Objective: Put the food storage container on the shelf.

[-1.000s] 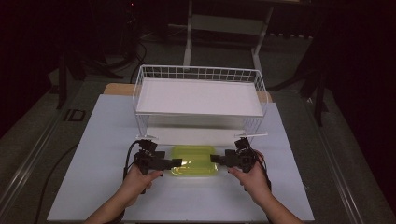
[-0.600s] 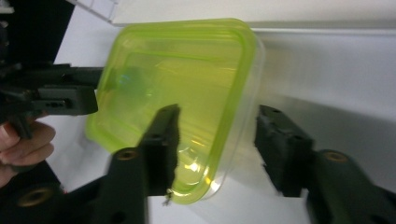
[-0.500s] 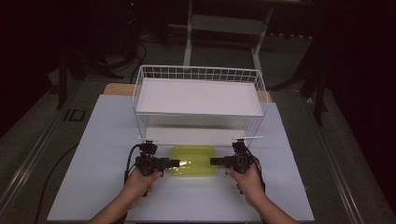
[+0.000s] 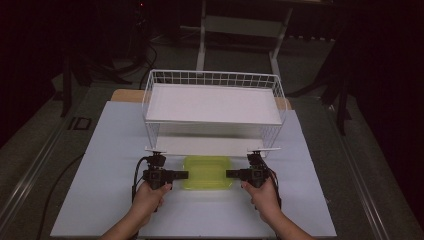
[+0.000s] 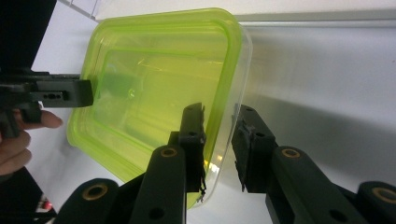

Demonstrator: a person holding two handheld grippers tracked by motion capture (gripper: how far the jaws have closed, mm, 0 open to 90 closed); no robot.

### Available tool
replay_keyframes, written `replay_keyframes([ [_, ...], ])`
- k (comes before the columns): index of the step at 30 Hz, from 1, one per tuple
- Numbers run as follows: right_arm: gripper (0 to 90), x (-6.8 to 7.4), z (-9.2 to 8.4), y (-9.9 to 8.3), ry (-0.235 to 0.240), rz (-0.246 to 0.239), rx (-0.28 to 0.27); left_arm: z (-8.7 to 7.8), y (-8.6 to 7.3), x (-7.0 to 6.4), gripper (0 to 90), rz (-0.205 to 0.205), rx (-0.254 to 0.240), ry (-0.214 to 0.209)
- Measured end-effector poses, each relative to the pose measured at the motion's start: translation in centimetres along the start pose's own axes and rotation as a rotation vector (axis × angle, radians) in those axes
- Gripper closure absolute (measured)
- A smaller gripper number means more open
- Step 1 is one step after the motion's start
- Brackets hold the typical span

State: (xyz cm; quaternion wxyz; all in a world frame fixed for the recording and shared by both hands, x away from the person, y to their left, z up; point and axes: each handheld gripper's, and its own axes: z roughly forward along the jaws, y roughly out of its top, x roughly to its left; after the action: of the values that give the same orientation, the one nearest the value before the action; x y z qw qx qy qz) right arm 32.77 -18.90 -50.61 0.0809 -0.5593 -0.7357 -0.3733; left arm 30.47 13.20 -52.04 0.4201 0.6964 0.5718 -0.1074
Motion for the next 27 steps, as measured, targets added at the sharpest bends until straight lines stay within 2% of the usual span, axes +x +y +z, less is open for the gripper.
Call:
replay_keyframes([
  [2,74.9,0.2,-0.2,-0.3,-0.008,-0.017,-0.013,-0.1,-0.1,-0.1,74.8,0.002,0.0,0.0],
  [9,76.0,0.4,-0.4,-0.6,-0.007,-0.022,-0.019,-0.3,-0.6,-0.5,76.1,0.012,-0.022,0.01],
  [14,77.1,0.6,-0.5,-0.9,-0.004,-0.015,-0.024,-0.4,-0.8,-0.9,77.2,0.018,-0.019,0.026],
  [17,79.2,0.8,-0.8,-1.1,-0.003,-0.021,-0.026,-0.7,-0.9,-1.4,79.7,0.044,-0.027,0.053],
  [18,79.3,1.1,-0.9,-1.1,-0.01,-0.037,-0.03,-0.7,-0.9,-1.6,80.1,0.059,-0.029,0.064],
  [20,79.3,1.2,-1.0,-1.1,-0.011,-0.037,-0.031,-0.8,-0.9,-1.5,80.2,0.047,-0.034,0.053],
  [27,79.4,1.2,-1.8,-0.6,0.0,-0.025,-0.061,-1.1,-0.1,-2.2,80.3,0.057,-0.056,0.044],
])
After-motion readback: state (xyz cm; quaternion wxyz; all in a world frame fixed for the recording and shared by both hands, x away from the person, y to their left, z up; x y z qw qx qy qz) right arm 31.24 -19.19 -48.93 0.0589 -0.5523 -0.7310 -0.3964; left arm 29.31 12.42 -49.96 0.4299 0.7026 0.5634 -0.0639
